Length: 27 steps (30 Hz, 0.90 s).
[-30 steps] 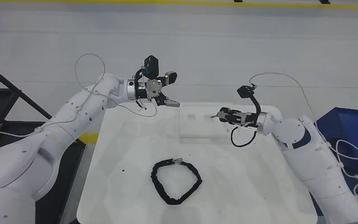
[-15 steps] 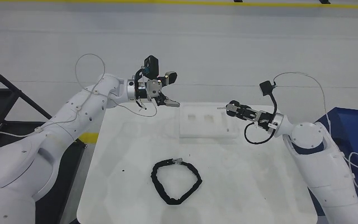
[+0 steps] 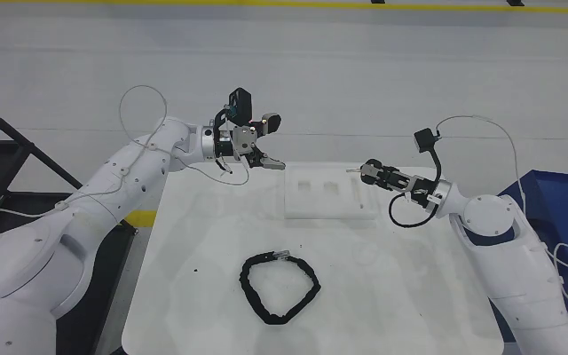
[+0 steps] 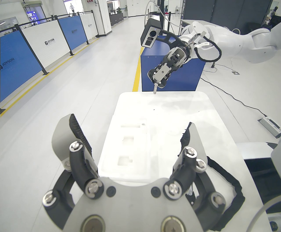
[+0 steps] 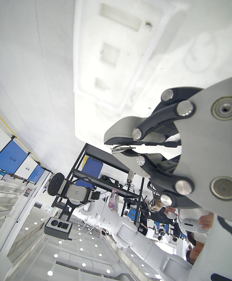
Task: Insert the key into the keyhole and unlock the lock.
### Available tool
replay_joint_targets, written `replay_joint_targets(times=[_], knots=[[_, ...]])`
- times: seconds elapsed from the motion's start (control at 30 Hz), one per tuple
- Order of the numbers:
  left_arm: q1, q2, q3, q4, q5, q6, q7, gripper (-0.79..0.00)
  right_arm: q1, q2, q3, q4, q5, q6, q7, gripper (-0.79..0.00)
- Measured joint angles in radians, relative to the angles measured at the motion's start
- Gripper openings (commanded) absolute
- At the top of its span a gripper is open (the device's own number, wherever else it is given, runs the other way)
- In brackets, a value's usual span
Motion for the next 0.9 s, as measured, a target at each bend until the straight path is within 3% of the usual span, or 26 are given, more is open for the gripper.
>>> replay_joint_targets(times=[0.23, 0.43, 0.6, 0.9], knots=[[0.025, 0.007, -0.019, -0.061, 0.05, 0.03, -0.062, 0.0, 0.0, 0.0, 0.0, 0.0, 0.0, 0.0, 0.0, -0.785], [0.092, 0.035, -0.039, -0.158, 0.142, -0.001, -0.09, 0.0, 0.0, 0.0, 0.0, 0.0, 0.0, 0.0, 0.0, -0.785], [0.155, 0.061, -0.012, -0.23, 0.18, 0.0, -0.1, 0.0, 0.0, 0.0, 0.0, 0.0, 0.0, 0.0, 0.0, -0.785], [0.248, 0.088, 0.0, -0.252, 0.233, 0.0, -0.101, 0.0, 0.0, 0.0, 0.0, 0.0, 0.0, 0.0, 0.0, -0.785]])
